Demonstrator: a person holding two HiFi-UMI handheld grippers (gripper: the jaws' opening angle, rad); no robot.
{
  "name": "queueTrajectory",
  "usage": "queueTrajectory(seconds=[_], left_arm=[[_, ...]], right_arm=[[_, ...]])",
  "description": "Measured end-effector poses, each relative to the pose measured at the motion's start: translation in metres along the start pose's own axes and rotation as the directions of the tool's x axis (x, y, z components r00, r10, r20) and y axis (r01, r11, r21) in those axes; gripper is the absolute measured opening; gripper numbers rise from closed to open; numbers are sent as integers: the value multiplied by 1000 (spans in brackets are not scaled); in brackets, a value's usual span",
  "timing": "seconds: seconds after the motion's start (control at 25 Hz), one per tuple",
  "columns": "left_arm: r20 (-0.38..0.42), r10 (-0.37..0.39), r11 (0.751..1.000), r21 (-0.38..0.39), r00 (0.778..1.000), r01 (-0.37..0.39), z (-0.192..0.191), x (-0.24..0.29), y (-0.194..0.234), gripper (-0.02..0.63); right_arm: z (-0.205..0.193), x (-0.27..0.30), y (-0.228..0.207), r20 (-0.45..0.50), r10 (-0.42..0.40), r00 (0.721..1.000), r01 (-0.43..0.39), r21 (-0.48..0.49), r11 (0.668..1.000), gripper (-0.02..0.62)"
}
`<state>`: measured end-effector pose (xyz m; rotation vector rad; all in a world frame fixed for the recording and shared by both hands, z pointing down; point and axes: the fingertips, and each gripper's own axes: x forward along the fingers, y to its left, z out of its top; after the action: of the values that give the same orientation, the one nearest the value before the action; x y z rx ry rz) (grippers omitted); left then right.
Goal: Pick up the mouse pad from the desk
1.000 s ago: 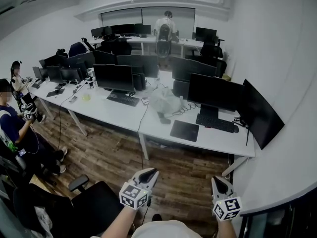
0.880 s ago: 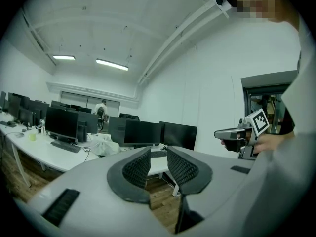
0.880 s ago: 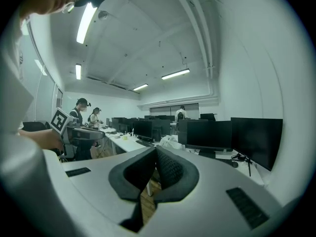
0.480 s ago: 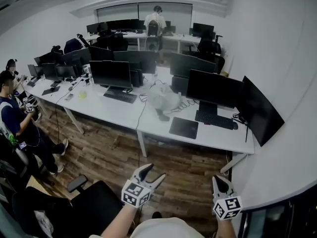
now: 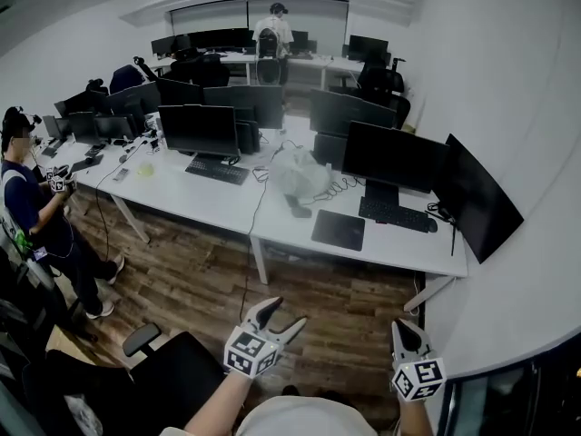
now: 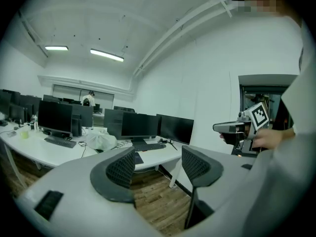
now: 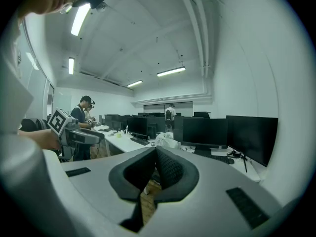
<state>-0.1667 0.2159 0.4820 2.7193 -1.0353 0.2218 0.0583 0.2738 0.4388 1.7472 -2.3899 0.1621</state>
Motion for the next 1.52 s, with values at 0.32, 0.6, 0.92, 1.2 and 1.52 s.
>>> queueTrajectory(seconds=[0.32,0.6,0.92,1.2,1.52], left_arm=[[-11,-4,1000,-9,1000,4,-7,5,15,321],[-13,5,1000,-23,1000,-5,-8,25,31,324],[-50,37,999,-38,998,-39,-9,75,58,322],[-85,63,996,-60,994,-68,-14,137,81,325],[-93,117,991,-50,989,-122,-5,199,103,328]], right_arm=[[-14,14,5,-34,0,999,1,20,1000,12],[-19,49,-12,-49,25,998,-23,45,999,12],[-22,113,-52,-59,75,995,-71,60,996,12],[-32,176,-90,-95,149,984,-142,75,987,12],[-33,225,-147,-104,198,975,-191,75,979,12]])
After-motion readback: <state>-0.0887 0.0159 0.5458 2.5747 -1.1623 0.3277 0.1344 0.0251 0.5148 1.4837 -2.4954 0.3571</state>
